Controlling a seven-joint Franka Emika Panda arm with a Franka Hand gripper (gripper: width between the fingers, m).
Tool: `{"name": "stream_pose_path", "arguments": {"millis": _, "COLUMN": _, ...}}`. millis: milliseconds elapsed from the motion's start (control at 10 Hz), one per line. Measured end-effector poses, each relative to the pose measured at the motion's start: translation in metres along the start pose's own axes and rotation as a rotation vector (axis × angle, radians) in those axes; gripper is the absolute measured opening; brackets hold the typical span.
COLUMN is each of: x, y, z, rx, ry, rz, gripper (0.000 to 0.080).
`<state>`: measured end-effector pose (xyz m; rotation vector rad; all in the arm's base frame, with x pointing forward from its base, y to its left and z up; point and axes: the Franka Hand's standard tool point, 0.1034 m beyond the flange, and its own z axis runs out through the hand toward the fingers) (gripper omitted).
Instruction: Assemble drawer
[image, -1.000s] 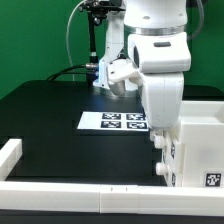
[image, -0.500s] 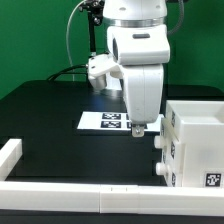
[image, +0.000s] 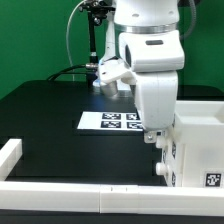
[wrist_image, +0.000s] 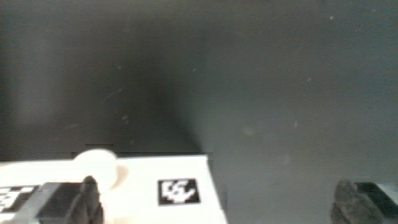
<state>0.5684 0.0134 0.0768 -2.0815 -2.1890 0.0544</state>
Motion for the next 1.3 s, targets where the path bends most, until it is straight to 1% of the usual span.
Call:
{"name": "stream_pose_path", "arguments": {"millis": 200, "x": 0.001, "y": -0.002, "z": 0.002, "rx": 0.004, "ry": -0.001, "rz": 0.008, "gripper": 0.0649}}
{"name": "stream_pose_path", "arguments": {"millis": 600, "x": -0.007, "y": -0.004, "z": 0.003, "rx": 0.007, "ry": -0.001, "rz": 0.002, "gripper": 0.0649}}
{"name": "stream_pose_path", "arguments": {"millis": 700, "x": -0.014, "y": -0.005, "z": 0.001, "rx": 0.006, "ry": -0.004, "rz": -0.020, "gripper": 0.0649}}
{"name": "stream_pose_path", "arguments": {"millis": 800, "x": -0.025, "y": -0.009, "z": -0.003, "rx": 0.005, "ry": -0.009, "rz": -0.030, "gripper": 0.0649}}
{"name": "stream_pose_path", "arguments": {"millis": 1000, "x": -0.041, "y": -0.017, "z": -0.011, "rx": 0.003, "ry": -0.020, "rz": -0.064, "gripper": 0.0649}}
{"name": "stream_pose_path", "arguments": {"millis": 1100, "x": -0.048, "y": -0.023, "z": -0.010, "rx": 0.007, "ry": -0.021, "rz": -0.066, "gripper": 0.0649}}
{"name": "stream_pose_path", "arguments": {"millis": 1300, "x": -0.046, "y": -0.023, "z": -0.009, "rx": 0.008, "ry": -0.020, "rz": -0.063, "gripper": 0.0649}}
